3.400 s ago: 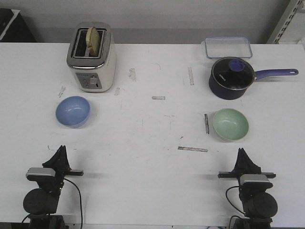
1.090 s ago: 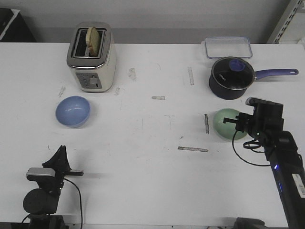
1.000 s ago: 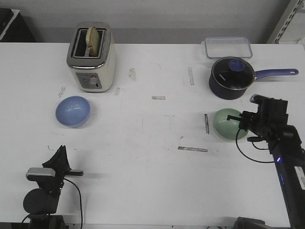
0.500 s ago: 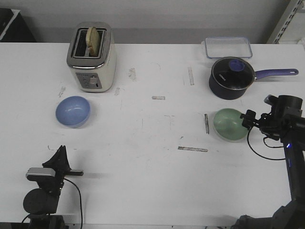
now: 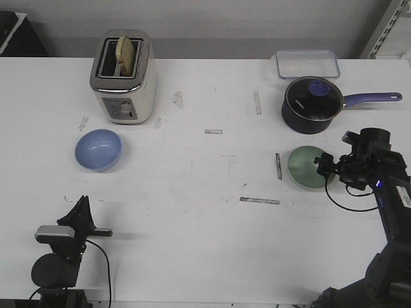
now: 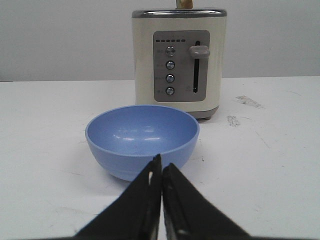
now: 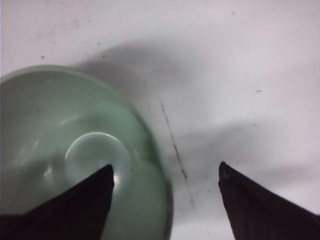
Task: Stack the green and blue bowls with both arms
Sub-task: 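Reach the right gripper forward and grip the rim of the pale green bowl, then drag the green bowl with the right gripper toward the table center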
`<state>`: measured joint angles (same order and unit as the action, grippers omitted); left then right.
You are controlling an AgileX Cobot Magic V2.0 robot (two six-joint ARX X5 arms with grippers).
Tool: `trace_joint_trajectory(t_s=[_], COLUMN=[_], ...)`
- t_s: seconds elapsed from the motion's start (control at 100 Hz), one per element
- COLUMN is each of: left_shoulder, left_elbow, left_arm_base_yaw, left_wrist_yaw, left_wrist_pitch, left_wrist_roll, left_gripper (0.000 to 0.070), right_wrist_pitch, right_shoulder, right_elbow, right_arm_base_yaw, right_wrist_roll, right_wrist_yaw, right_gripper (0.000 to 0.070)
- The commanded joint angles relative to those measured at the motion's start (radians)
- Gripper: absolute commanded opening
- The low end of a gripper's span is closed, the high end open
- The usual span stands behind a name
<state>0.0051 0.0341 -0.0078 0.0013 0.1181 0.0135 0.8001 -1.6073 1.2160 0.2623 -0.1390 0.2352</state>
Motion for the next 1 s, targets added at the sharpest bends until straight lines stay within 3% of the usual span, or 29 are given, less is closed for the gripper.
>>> trace_joint_trajectory(t_s=[0.0,0.34,0.68,0.99], left_shoulder=[-0.002,-0.002,-0.002,-0.002], left_elbow=[-0.021,-0.021,-0.021,-0.021], left_arm_base_yaw=[-0.001,-0.001,-0.001,-0.001], left_wrist_yaw=[-0.002,-0.002,-0.002,-0.002], left_wrist_pitch=[0.011,0.011,0.011,0.011], left_wrist_roll=[0.012,0.012,0.012,0.012], left_gripper=[0.0002,0.0002,0.0002,0.0002], right_wrist_pitch=[-0.011,-0.022,-0.032,-0.141], right_shoulder=[-0.027,-0.035,0.031,0.048], right_elbow=[0.007,0.006,0.007,0.007], right_arm_base_yaw=[-0.005,-0.015,-0.103,-0.33], right_wrist_roll=[0.008,0.008,-0.005,-0.179], right_wrist_yaw=[0.001,0.0,0.005,0.084], right_gripper=[0.0322,0.0007,0.0007,0.0007])
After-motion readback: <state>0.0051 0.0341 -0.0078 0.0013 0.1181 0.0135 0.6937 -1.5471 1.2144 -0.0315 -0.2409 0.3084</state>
